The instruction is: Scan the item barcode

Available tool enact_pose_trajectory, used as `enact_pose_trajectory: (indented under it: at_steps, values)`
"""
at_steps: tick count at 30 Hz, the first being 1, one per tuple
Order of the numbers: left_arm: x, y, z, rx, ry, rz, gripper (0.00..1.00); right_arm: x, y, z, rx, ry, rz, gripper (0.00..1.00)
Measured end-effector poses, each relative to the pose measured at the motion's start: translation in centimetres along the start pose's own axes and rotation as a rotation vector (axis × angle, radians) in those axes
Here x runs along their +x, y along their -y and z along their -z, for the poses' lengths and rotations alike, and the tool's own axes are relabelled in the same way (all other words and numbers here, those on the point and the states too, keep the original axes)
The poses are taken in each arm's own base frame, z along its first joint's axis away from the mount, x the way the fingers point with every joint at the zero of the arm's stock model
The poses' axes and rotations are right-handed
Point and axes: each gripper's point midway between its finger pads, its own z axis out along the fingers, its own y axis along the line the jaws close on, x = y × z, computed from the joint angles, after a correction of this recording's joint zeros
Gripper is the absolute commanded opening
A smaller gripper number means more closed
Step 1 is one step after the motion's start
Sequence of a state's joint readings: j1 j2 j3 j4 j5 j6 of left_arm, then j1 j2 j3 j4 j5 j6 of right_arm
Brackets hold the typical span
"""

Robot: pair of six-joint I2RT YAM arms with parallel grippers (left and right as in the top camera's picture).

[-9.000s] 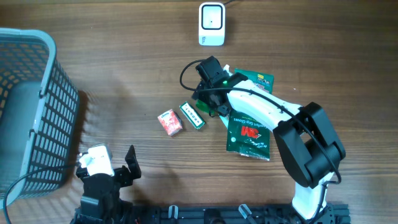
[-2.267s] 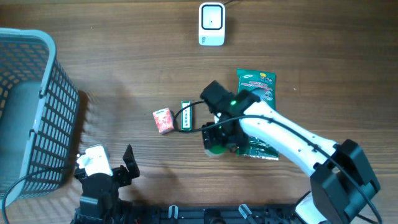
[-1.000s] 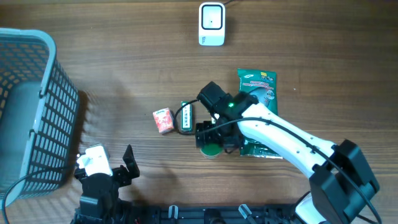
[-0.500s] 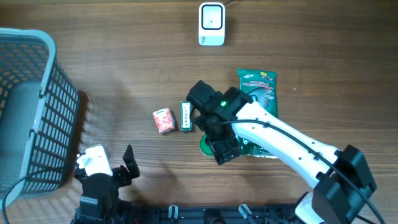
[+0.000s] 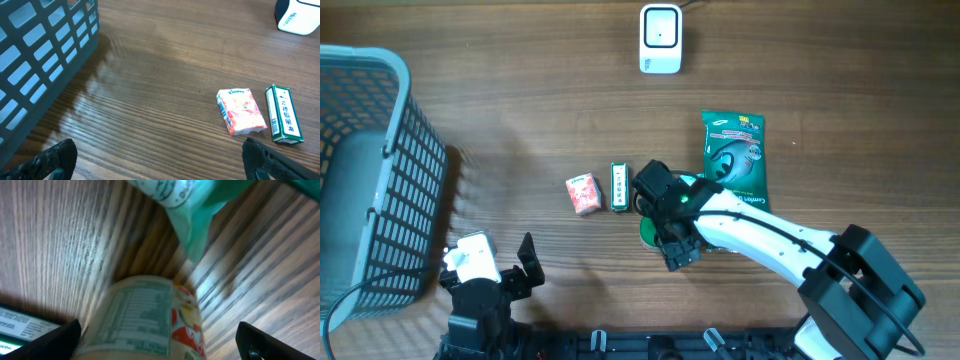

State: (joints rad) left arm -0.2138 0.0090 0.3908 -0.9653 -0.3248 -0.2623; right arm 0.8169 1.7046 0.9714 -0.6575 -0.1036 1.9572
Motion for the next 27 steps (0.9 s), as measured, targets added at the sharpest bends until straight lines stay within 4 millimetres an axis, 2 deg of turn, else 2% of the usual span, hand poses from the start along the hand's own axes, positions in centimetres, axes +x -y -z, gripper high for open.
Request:
enact_pose_trajectory:
  at_steps: [4, 5, 6, 8, 11, 12, 15, 17, 19, 22, 25, 27]
  values:
    - [0.0, 0.0, 0.0, 0.000, 0.000, 0.000, 1.00, -0.2, 0.3, -0.4, 0.004, 0.001, 0.013, 0.84]
    - [0.0, 0.0, 0.0, 0.000, 0.000, 0.000, 1.00, -0.1, 0.0, -0.6, -0.006, -0.003, 0.025, 0.74]
    - [0.0, 0.0, 0.0, 0.000, 0.000, 0.000, 1.00, 0.1, -0.5, -0.8, -0.025, -0.011, 0.049, 0.70]
    - [0.0, 0.0, 0.0, 0.000, 0.000, 0.000, 1.00, 1.1, -2.0, -0.8, -0.086, -0.053, 0.129, 0.66]
    - [0.0, 0.0, 0.0, 0.000, 0.000, 0.000, 1.00, 2.2, -2.9, -0.9, -0.124, -0.099, 0.232, 0.63]
    - [0.0, 0.0, 0.0, 0.000, 0.000, 0.000, 1.00, 2.5, -2.8, -0.8, -0.121, -0.117, 0.279, 0.61]
    - [0.0, 0.0, 0.0, 0.000, 0.000, 0.000, 1.00, 3.9, -2.2, -0.5, -0.115, -0.235, 0.478, 0.61]
    - [0.0, 0.0, 0.0, 0.000, 0.000, 0.000, 1.00, 5.2, -2.0, 1.0, -0.146, -0.432, 0.625, 0.61]
    - [0.0, 0.0, 0.0, 0.000, 0.000, 0.000, 1.00, 6.3, -2.2, 3.4, -0.223, -0.656, 0.702, 0.61]
    - [0.0, 0.0, 0.0, 0.000, 0.000, 0.000, 1.00, 7.0, -2.5, 6.8, -0.344, -0.882, 0.762, 0.61]
    - [0.0, 0.0, 0.0, 0.000, 0.000, 0.000, 1.00, 7.6, -2.4, 8.1, -0.402, -0.967, 0.811, 0.60]
    - [0.0, 0.0, 0.0, 0.000, 0.000, 0.000, 1.00, 7.8, -2.3, 8.4, -0.420, -0.978, 0.836, 0.58]
